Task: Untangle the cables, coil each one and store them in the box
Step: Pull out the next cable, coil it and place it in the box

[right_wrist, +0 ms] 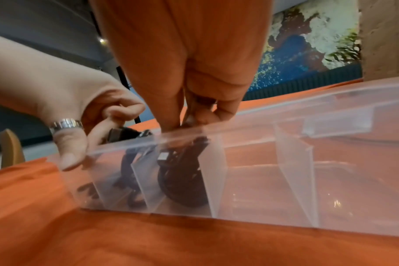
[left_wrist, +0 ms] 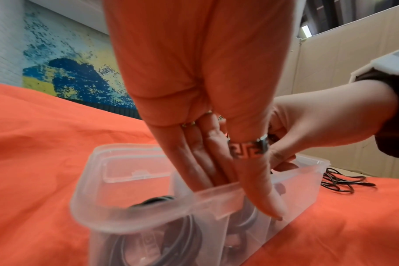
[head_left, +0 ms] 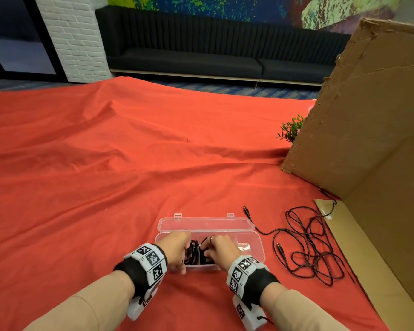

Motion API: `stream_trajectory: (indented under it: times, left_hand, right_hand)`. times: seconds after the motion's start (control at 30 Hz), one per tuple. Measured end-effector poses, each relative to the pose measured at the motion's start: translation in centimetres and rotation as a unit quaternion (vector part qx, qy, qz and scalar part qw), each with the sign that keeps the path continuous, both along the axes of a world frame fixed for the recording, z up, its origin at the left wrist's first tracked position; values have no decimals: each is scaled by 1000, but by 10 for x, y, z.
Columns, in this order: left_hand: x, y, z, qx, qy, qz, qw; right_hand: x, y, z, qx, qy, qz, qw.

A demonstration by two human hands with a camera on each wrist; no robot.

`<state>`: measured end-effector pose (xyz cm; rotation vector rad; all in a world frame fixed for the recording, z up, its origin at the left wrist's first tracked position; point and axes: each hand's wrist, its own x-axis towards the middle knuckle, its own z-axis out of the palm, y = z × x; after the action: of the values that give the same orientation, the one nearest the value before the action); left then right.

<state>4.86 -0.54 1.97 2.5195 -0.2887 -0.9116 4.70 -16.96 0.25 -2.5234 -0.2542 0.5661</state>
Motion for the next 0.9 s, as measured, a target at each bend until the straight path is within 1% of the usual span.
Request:
stream_trajectory:
  times: [0.07, 0.13, 0.2, 0.3, 0.4, 0.43, 0.47, 0.53, 0.63, 0.7, 0.77, 0.83, 0.9]
  left_hand:
    - [1, -1, 1, 1, 0, -14, 1000]
    - [2, -3, 2, 8, 1, -23, 1000]
    - [2, -3, 3, 9, -1, -17, 1000]
    - [2, -1, 3, -2, 5, -11, 1000]
    - [1, 0, 2, -5, 9, 15, 1000]
    - [1, 0, 2, -5, 11, 26, 1000]
    - [0, 0, 2, -9, 14, 37, 999]
    - [0, 0, 2, -17, 17, 53, 998]
    - [0, 1, 2, -23, 22, 68, 997]
    - [-1, 2, 2, -28, 20, 72, 997]
    - [-2, 3, 2, -45, 21, 65, 997]
    - [-4, 5, 2, -57, 28, 41, 997]
    - [-4, 11, 1, -49, 26, 30, 998]
  right_hand:
    - [0, 1, -5, -20, -21, 15, 999]
    - [-1, 3, -11, -62, -44, 24, 997]
    - [1, 3, -13, -94, -56, 29, 994]
    - [3, 0, -12, -128, -40, 66, 989]
    - [1, -3, -10, -162, -38, 103, 981]
    - [1, -4, -10, -153, -38, 103, 982]
    - [1, -6, -11, -125, -44, 102, 986]
    - [3, -13, -8, -43, -55, 74, 995]
    - [8, -28, 4, 44, -96, -29, 994]
    - [10, -37, 7, 66, -105, -78, 989]
    - [8, -39, 7, 59, -93, -75, 991]
    - [0, -37, 6, 41, -90, -34, 995]
    - [-10, -30, 6, 17, -105, 11, 994]
